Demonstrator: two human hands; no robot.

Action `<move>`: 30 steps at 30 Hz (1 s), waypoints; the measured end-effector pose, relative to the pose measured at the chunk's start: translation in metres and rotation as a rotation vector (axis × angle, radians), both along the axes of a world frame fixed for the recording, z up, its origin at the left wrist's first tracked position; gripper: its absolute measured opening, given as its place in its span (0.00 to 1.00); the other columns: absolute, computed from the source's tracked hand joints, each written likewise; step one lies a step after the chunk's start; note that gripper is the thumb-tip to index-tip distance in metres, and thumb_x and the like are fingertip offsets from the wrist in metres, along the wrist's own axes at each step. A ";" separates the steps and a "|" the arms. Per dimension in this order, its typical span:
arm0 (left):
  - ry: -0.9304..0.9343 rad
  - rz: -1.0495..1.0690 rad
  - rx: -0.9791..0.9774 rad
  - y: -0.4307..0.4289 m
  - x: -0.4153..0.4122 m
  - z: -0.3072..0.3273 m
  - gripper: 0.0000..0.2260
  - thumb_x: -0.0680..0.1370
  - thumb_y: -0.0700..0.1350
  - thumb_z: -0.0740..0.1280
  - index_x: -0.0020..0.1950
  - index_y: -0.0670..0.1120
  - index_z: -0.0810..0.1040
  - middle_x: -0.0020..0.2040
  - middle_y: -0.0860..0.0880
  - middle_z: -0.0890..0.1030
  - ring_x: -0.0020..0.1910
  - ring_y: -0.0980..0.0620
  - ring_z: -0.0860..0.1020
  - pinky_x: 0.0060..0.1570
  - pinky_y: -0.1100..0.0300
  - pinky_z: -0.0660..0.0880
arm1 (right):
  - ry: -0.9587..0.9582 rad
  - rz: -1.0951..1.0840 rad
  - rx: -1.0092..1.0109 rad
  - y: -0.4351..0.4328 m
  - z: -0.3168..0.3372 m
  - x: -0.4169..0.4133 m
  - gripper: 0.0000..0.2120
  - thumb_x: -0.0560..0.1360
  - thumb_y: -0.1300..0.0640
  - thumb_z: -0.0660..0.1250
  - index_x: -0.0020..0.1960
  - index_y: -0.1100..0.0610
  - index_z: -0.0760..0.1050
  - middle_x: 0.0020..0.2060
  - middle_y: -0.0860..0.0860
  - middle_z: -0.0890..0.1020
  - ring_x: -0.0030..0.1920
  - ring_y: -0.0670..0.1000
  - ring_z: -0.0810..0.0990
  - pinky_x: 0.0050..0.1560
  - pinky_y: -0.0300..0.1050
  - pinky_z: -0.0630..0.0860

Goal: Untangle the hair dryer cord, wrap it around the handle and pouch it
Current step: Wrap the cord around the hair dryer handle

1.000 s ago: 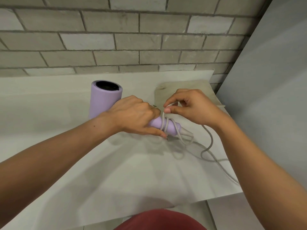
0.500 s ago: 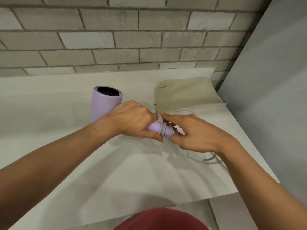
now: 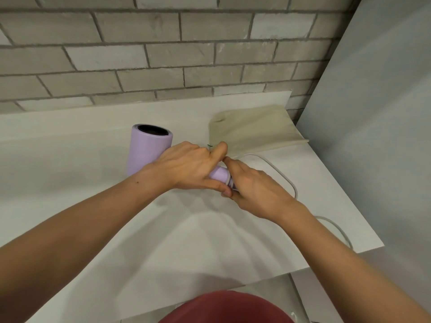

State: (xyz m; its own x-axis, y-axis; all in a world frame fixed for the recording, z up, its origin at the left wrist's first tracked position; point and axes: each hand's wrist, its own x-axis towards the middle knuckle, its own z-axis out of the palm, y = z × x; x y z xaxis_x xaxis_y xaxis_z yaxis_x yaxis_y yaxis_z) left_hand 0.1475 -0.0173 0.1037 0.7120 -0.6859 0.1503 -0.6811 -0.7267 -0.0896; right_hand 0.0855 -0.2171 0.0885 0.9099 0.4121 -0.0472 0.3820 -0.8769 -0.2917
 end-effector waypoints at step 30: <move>0.581 0.558 -1.128 0.064 -0.008 -0.044 0.30 0.62 0.64 0.80 0.61 0.56 0.78 0.54 0.55 0.84 0.53 0.51 0.84 0.42 0.45 0.85 | 0.484 -0.030 0.202 -0.059 -0.002 0.010 0.35 0.76 0.30 0.62 0.81 0.38 0.64 0.66 0.32 0.74 0.64 0.37 0.75 0.60 0.32 0.70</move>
